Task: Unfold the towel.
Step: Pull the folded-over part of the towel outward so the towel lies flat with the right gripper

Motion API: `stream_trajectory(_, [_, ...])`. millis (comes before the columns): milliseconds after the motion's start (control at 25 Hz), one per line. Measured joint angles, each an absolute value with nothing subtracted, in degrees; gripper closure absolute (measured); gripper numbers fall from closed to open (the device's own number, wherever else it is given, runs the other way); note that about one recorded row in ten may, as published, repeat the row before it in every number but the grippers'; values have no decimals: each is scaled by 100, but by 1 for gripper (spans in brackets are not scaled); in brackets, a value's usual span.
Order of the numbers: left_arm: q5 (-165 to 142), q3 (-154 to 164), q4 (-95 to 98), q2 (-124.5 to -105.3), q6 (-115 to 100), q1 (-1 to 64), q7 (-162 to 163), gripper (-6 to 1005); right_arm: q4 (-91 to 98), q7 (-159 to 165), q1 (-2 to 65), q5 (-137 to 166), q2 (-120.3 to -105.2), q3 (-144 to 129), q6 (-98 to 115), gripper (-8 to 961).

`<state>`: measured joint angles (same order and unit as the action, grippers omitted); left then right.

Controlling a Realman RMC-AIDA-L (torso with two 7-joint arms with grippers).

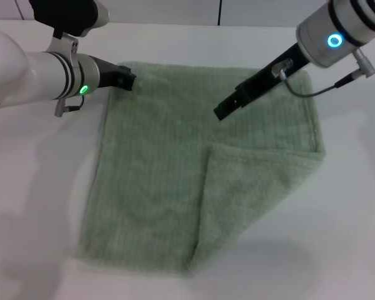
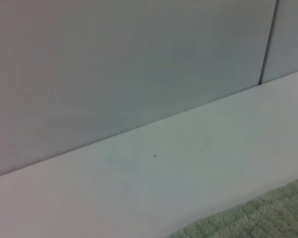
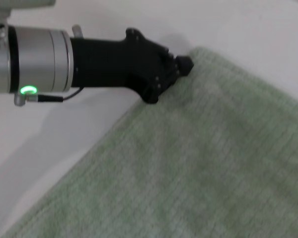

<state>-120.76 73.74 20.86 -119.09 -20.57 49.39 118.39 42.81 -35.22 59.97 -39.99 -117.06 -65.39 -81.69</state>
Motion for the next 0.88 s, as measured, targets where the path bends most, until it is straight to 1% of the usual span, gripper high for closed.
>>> stream_trajectory(880, [-12076,7374,2082,-11909,-2091,4953,11839,1000,3357,-3955,6075,-3960,-11781,-6592,-7800,376])
